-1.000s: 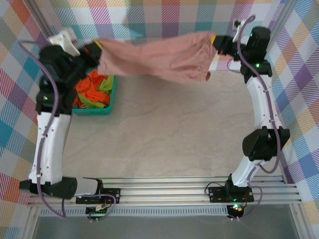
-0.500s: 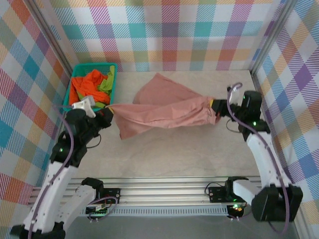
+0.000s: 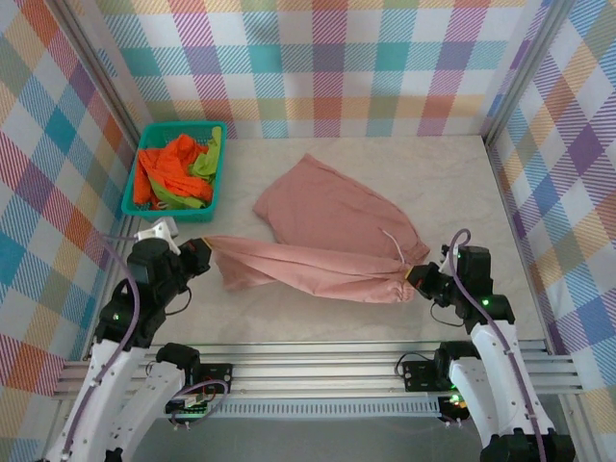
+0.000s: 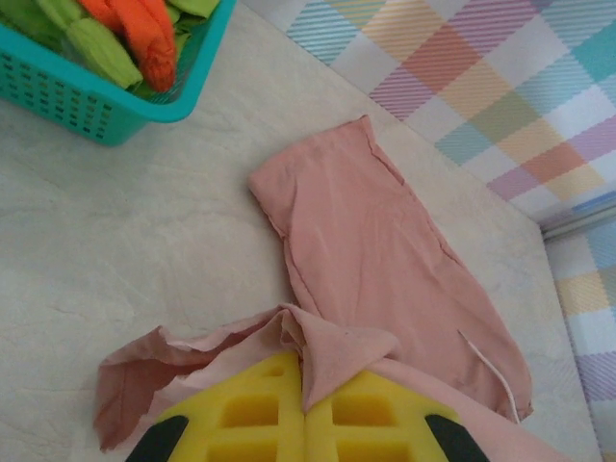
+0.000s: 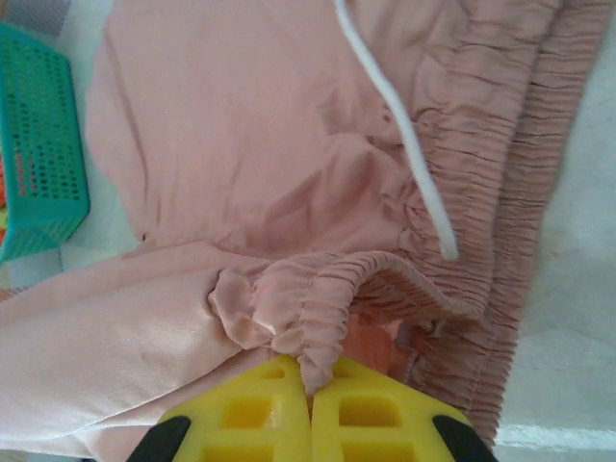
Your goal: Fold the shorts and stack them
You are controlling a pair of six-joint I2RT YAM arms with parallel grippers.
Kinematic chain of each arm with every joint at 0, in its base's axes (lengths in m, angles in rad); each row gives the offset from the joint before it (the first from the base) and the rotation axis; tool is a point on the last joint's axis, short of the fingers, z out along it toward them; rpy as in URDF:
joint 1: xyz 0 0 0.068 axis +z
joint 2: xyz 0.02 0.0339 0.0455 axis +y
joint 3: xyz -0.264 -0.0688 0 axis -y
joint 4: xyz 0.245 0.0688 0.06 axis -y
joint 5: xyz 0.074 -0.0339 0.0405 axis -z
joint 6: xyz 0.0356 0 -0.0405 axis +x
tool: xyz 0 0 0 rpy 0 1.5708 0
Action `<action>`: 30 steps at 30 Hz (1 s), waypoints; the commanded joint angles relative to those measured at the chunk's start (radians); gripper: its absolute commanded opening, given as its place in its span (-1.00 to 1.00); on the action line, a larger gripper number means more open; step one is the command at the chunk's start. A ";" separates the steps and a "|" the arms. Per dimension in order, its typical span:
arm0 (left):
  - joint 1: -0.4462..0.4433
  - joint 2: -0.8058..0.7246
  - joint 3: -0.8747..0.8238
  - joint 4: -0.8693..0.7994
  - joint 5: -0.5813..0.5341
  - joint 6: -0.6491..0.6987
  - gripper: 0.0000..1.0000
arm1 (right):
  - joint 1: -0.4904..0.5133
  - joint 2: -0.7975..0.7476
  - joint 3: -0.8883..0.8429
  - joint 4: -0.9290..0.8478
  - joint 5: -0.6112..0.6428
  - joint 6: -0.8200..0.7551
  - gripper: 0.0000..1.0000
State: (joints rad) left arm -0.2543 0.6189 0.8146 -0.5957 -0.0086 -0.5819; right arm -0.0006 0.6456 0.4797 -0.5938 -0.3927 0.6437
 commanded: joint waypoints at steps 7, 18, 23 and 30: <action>-0.003 0.522 0.456 0.185 -0.004 0.191 -1.00 | -0.006 0.212 0.282 -0.052 0.174 -0.021 -1.00; -0.003 1.019 0.887 0.203 0.058 0.221 -1.00 | -0.008 0.427 0.488 0.026 0.283 -0.099 -0.94; -0.006 1.215 1.073 0.149 0.087 0.219 -1.00 | -0.016 0.485 0.497 0.064 0.328 -0.099 -0.90; -0.019 1.478 1.346 0.058 0.103 0.213 -1.00 | -0.045 0.577 0.499 0.123 0.341 -0.096 -0.88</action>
State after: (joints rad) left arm -0.2668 2.0415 2.0670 -0.4908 0.0937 -0.3767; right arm -0.0269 1.1923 0.9504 -0.5117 -0.0868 0.5606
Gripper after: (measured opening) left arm 0.049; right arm 0.061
